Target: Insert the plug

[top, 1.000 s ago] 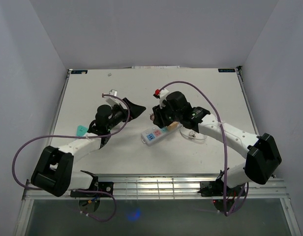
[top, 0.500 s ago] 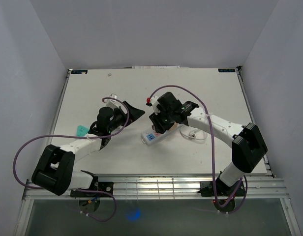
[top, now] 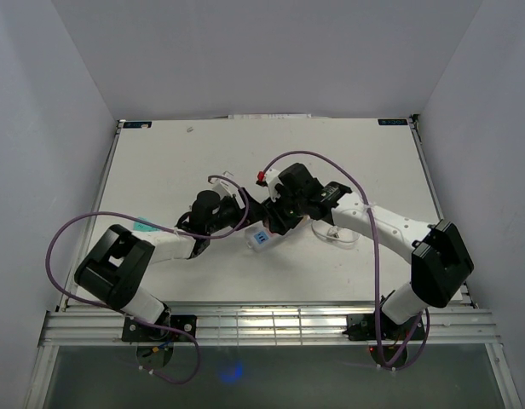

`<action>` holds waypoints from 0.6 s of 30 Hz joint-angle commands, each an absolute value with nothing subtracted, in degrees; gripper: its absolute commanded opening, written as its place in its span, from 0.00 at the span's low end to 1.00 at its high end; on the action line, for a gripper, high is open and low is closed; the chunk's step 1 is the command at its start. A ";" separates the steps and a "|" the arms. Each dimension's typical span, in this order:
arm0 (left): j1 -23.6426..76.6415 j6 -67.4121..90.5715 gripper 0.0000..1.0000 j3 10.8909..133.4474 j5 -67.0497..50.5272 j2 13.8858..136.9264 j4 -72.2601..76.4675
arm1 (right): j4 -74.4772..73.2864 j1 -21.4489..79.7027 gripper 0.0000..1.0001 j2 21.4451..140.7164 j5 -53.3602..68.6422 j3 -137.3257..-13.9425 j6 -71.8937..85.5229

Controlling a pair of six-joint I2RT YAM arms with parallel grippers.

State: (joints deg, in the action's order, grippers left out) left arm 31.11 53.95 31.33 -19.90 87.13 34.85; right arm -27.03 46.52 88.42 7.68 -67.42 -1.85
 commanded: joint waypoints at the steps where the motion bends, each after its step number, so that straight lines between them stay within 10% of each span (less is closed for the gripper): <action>1: 32.78 51.94 0.85 33.31 -20.04 86.13 36.74 | -23.12 46.76 0.08 87.01 7.82 -67.76 -1.41; 18: 33.75 54.05 0.82 32.52 -18.90 86.75 36.65 | -6.95 46.67 0.08 74.10 2.20 -57.31 4.22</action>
State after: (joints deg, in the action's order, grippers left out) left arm 33.52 54.81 32.47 -19.90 87.11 39.53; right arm -16.71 46.59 77.65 3.57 -57.43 2.85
